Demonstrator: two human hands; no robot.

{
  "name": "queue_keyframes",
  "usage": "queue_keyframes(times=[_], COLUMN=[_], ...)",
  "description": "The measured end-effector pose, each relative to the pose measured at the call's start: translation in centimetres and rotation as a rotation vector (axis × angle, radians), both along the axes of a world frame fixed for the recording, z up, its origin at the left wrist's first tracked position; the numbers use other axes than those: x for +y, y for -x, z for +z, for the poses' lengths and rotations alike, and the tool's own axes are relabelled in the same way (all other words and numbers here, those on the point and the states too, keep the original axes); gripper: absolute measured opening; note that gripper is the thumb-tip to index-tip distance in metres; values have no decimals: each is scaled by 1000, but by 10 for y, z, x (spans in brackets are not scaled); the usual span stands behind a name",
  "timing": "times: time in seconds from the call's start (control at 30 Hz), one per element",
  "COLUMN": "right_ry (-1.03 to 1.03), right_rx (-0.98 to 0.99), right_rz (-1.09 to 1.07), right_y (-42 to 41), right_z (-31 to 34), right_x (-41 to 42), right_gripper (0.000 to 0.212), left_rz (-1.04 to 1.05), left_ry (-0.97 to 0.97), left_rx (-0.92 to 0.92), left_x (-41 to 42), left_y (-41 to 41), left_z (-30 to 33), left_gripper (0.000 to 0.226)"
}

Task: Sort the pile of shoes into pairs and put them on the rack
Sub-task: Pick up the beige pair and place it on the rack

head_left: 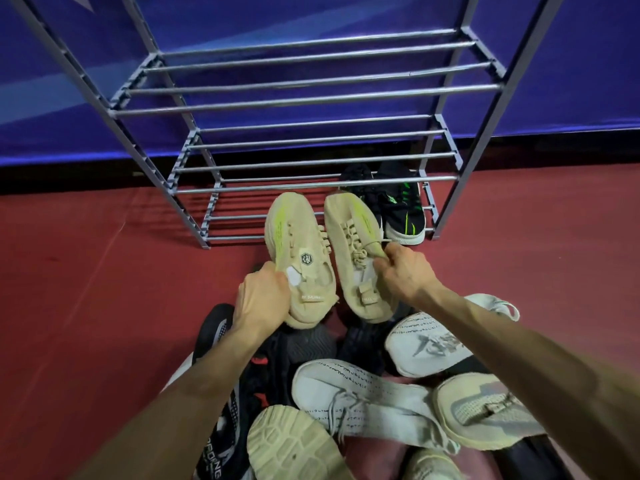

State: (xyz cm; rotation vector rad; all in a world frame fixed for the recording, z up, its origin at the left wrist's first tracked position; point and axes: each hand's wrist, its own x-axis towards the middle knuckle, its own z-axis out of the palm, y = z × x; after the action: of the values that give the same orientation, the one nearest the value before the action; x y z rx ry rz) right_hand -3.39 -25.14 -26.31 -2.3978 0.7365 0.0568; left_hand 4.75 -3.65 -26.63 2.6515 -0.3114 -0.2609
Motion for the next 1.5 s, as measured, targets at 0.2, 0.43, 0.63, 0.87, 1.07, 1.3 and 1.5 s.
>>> queue_keyframes(times=[0.2,0.43,0.63,0.87,1.07,1.3,1.5], right_ry=[-17,-15,-136,-126,-66,338,434], right_rx=[38,32,43,27,11,-53,15], right_rz=[15,29,-26,-92,-187,242,375], right_y=[-13,-58,-123,-191,-209,-184,-175], right_z=[-9,-17,-35,-52,-73,-96,-95], right_x=[-4,-12,-4,-5,-11,25,12], right_gripper=[21,17,16,29,26,64,54], left_rz=[-9,164,223,253,360,332,260], left_ry=[-56,-86,-80,-141,-103,198,253], left_rx=[33,90,88,-9,75,277,253], left_x=[-10,-26,-35,-49,-58,-66,-60], left_y=[-14,-66,-111,-172,-196,-178,-170], left_z=[-11,-22,-33,-32,-59,-77,-86], left_gripper=[19,30,29,28,35,59,74])
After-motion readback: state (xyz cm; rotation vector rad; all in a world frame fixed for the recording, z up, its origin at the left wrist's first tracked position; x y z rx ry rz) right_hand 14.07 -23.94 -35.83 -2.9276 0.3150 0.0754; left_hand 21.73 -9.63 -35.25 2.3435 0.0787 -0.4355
